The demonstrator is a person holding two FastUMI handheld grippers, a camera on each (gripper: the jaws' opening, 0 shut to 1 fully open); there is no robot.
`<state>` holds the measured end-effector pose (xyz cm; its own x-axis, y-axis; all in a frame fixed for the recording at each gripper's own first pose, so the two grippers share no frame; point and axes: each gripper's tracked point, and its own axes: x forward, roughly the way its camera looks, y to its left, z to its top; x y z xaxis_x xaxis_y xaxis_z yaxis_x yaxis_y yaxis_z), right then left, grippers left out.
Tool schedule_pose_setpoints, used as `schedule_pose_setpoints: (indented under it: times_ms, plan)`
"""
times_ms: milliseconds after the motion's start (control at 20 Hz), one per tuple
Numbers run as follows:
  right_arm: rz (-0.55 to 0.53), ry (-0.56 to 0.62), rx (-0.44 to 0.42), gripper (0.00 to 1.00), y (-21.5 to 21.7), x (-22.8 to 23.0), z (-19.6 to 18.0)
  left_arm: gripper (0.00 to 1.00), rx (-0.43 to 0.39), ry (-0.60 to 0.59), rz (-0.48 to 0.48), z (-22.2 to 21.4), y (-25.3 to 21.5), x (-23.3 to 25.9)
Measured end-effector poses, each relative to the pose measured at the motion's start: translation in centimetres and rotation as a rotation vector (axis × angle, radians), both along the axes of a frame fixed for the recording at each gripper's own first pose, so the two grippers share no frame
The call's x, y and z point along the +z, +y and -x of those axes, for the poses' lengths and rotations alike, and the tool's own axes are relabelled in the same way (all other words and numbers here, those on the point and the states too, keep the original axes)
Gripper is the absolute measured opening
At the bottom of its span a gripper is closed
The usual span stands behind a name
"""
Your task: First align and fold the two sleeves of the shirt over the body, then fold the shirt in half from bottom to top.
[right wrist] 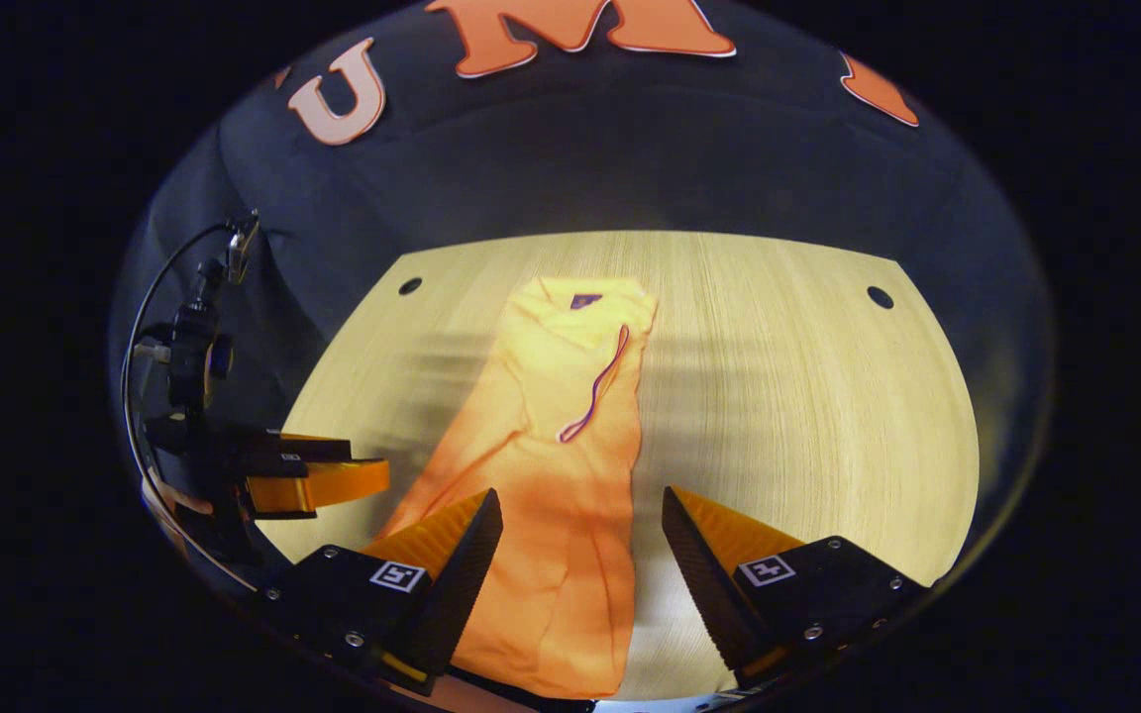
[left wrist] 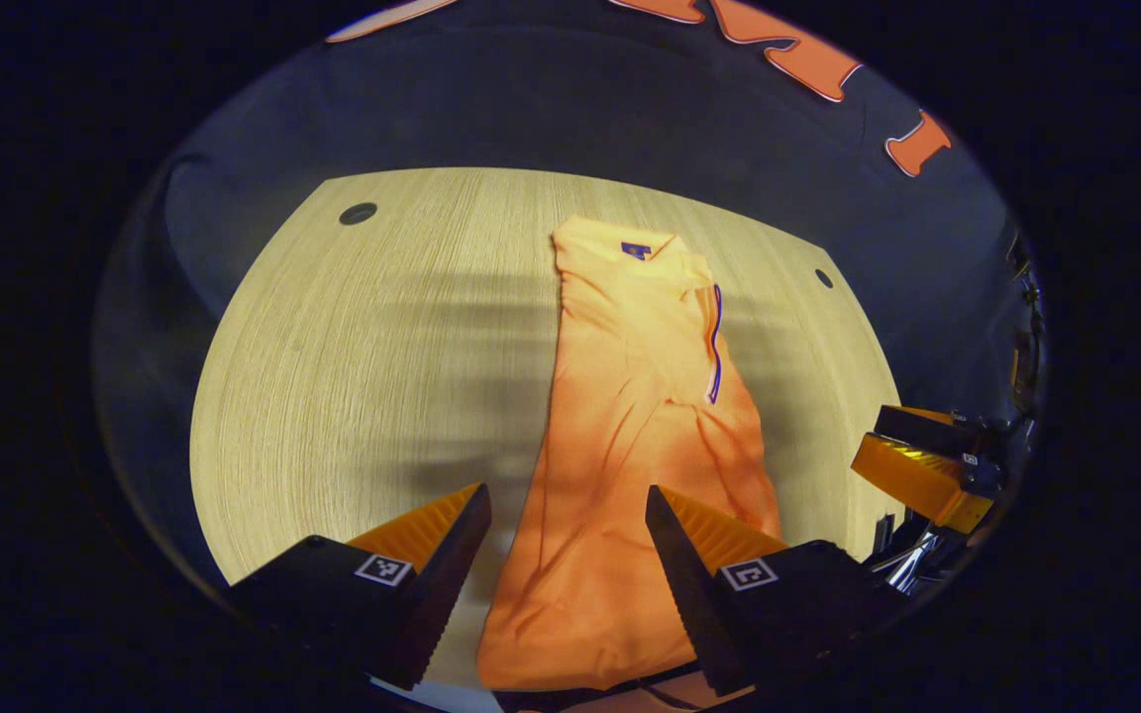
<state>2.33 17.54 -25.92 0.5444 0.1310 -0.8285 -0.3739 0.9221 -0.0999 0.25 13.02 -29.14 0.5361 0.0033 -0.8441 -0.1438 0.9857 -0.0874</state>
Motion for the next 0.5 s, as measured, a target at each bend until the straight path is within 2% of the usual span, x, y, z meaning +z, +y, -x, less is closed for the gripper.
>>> schedule_pose_setpoints:
  times_ms: [150, 350, 500]
  plan:
    - [0.047, 0.062, 0.015, 0.99, -0.2, -2.7, 2.6, 0.97, 0.012, 0.048, -0.019, 3.1, 0.4, -2.1]
    - [0.133, 0.179, 0.026, 0.99, -2.2, -5.9, 8.6, 0.97, 0.020, 0.127, -0.016, 7.1, -0.2, -4.5]
    - [0.181, 0.240, 0.001, 0.99, -4.0, -7.8, 11.5, 0.97, 0.038, 0.167, -0.037, 9.7, -0.1, -5.3]
